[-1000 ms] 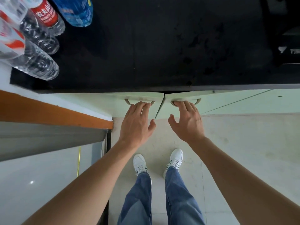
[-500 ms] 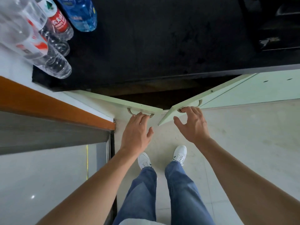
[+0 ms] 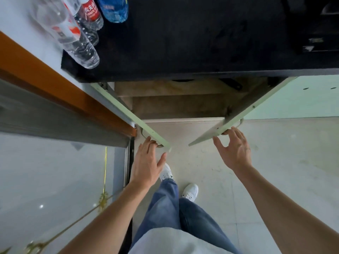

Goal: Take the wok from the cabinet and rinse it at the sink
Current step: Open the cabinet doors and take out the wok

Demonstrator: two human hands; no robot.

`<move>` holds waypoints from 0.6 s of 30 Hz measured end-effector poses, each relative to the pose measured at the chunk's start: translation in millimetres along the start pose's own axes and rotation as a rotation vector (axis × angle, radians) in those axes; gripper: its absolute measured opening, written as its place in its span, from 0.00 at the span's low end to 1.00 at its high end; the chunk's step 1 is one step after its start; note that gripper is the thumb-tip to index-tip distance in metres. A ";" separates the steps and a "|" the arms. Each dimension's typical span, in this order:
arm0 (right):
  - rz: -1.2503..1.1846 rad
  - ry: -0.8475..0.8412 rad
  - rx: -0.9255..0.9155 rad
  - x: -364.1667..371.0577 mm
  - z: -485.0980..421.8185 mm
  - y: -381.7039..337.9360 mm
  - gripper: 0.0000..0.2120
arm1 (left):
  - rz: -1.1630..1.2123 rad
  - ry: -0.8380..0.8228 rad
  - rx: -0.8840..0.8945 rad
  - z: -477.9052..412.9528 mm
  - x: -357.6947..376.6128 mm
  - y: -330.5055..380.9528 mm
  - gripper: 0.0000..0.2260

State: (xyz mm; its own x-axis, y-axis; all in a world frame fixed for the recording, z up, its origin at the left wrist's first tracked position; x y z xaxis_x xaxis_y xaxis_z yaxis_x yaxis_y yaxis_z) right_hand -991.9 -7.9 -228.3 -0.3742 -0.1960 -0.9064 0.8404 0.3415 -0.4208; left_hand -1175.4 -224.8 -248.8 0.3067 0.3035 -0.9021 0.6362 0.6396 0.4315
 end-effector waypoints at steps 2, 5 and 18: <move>-0.007 0.015 0.045 -5.4 5.7 9.6 0.21 | 0.000 0.011 -0.035 7.4 -3.3 -1.9 0.19; -0.029 0.046 0.070 -15.0 15.5 25.1 0.23 | 0.038 0.052 -0.086 9.6 -10.4 2.3 0.23; -0.032 0.114 0.201 -38.4 24.1 31.4 0.44 | -0.067 0.194 -0.333 3.7 -23.2 17.9 0.41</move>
State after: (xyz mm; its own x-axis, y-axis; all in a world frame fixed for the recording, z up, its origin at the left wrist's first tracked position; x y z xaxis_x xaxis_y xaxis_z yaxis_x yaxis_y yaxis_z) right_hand -941.7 -11.7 -205.8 -0.4344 -0.0944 -0.8958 0.8842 0.1450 -0.4441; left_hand -1168.5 -223.0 -220.1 0.1123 0.3605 -0.9260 0.3763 0.8470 0.3754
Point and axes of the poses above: each hand's wrist, its own z-axis away from the middle knuckle, its own x-axis out of the palm, y = z × x, the point moved 6 cm from there along -z, towards the middle knuckle, and after that the axes turned 14 degrees about y, right-handed, at the moved point
